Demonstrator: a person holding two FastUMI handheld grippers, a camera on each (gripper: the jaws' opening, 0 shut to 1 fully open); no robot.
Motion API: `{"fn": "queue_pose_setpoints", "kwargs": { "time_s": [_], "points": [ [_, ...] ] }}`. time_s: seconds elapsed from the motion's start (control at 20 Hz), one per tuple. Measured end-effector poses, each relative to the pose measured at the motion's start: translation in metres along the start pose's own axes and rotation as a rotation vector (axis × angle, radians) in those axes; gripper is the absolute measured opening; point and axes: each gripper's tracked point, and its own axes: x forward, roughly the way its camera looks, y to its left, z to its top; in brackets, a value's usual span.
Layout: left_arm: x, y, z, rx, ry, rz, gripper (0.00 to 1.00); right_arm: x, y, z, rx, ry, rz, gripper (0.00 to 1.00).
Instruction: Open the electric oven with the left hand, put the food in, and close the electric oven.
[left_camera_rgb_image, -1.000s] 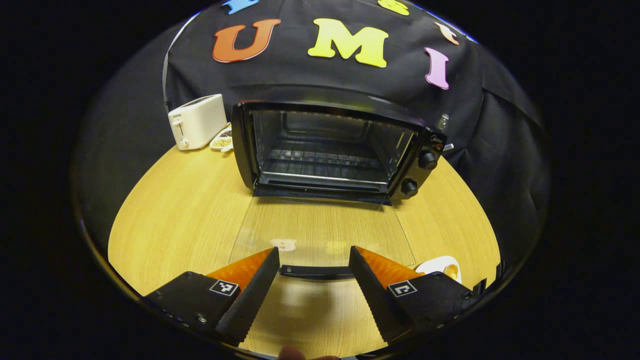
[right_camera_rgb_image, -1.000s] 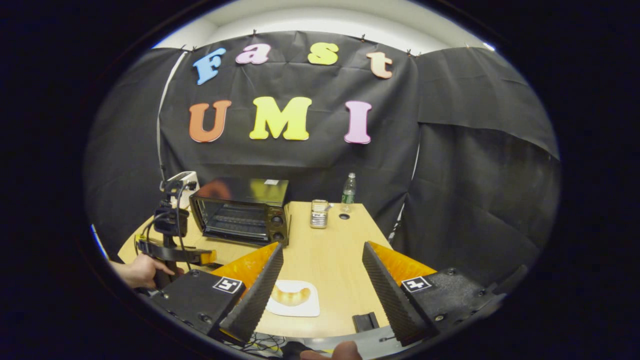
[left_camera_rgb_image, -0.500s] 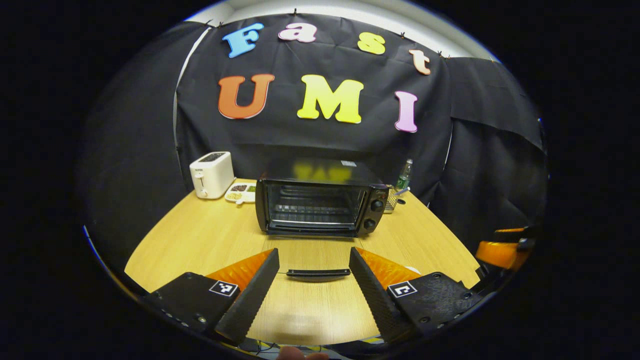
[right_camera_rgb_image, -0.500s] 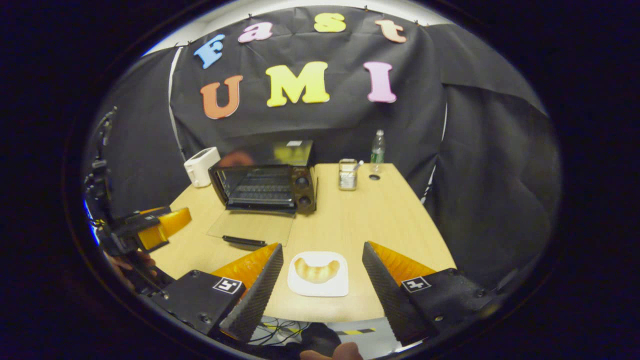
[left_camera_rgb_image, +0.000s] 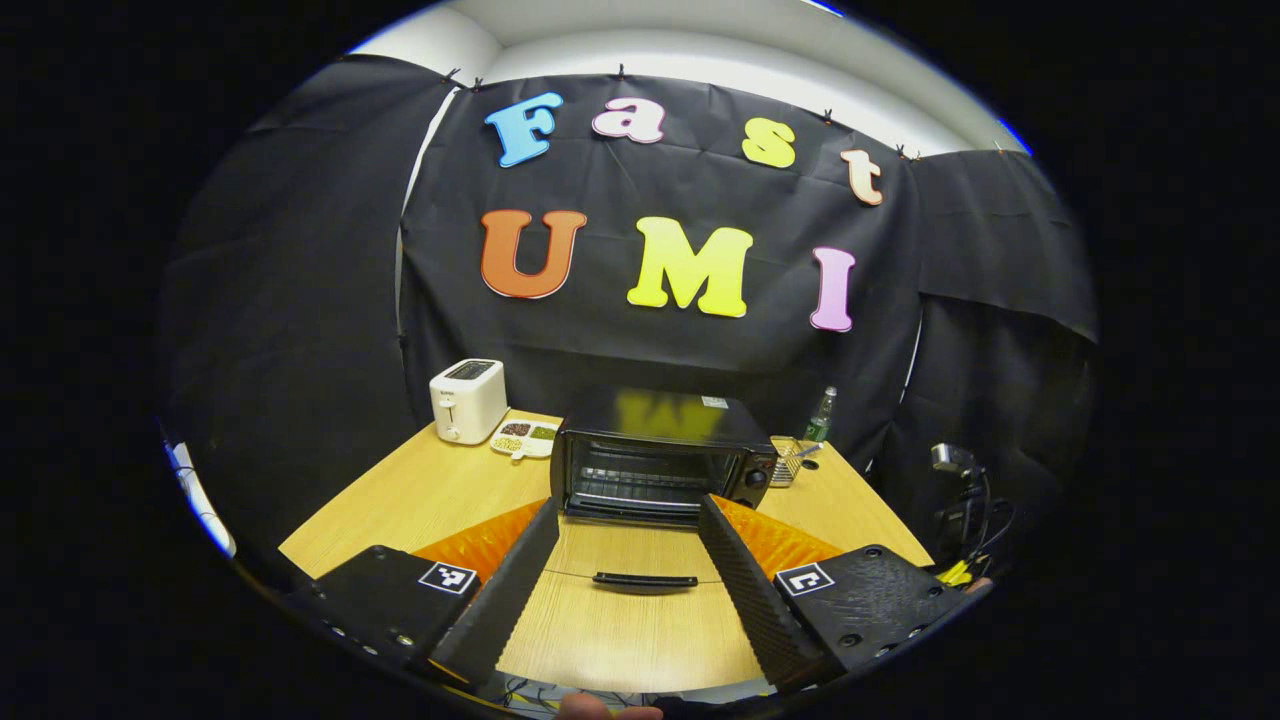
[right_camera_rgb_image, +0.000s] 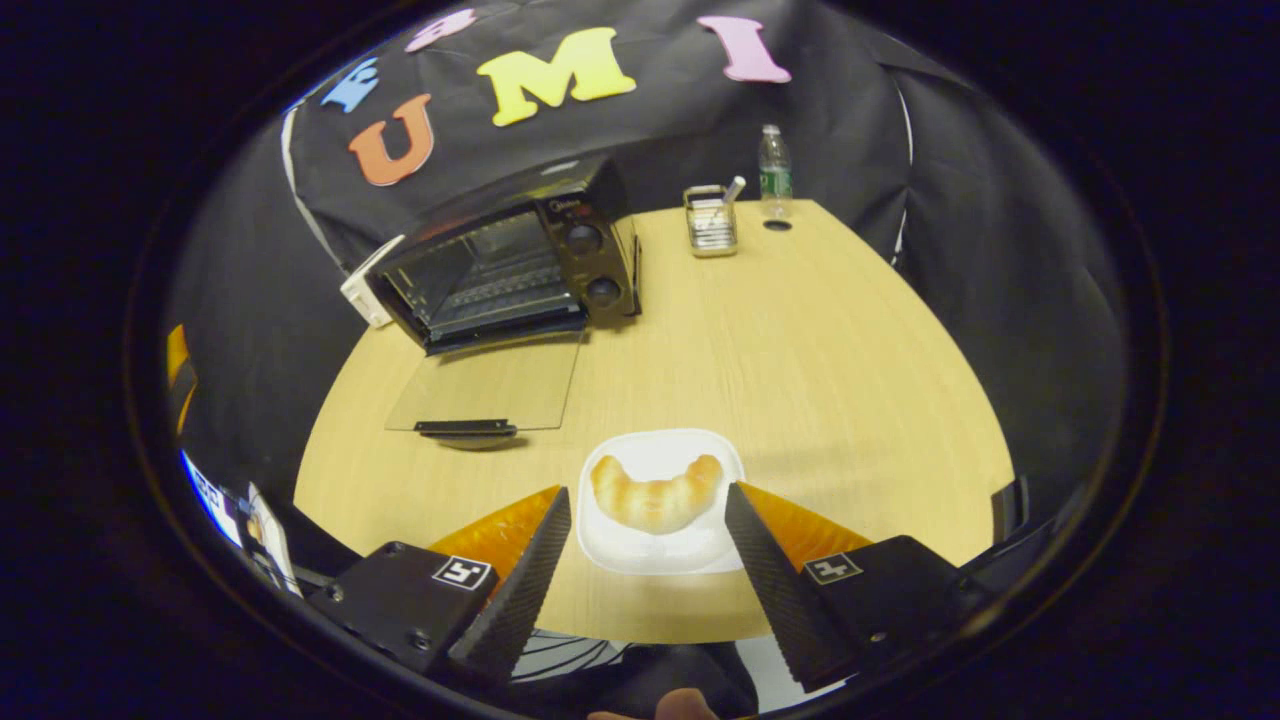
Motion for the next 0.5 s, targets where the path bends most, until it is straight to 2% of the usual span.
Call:
{"fn": "queue_pose_setpoints", "kwargs": {
  "time_s": [0.35, 0.5],
  "points": [
    [0.038, -0.018, -0.009, 0.001, 0.083, 0.042, 0.93, 0.054, -0.016, -0.018, 0.182, 0.184, 0.035, 0.88],
    [0.060, -0.031, -0.011, 0.008, 0.111, 0.046, 0.93, 0.065, -0.018, -0.020, 0.278, 0.237, 0.056, 0.81]
  ]
}}
